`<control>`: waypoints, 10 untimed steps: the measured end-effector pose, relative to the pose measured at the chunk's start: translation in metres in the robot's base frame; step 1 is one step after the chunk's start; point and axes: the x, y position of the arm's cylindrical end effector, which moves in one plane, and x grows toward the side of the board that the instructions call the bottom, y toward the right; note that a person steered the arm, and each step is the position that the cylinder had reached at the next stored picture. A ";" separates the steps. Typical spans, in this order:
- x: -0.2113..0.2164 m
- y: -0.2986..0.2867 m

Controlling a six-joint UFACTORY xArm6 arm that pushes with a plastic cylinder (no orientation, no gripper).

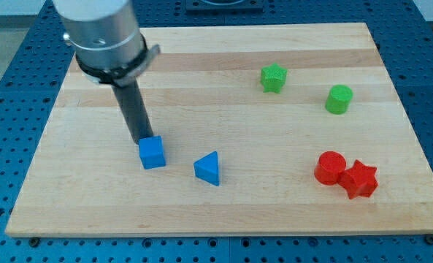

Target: Place the green blocks to the top right of the board

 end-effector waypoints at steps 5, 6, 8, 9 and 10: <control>-0.023 0.089; -0.021 0.004; 0.065 -0.011; 0.066 0.036; 0.066 0.031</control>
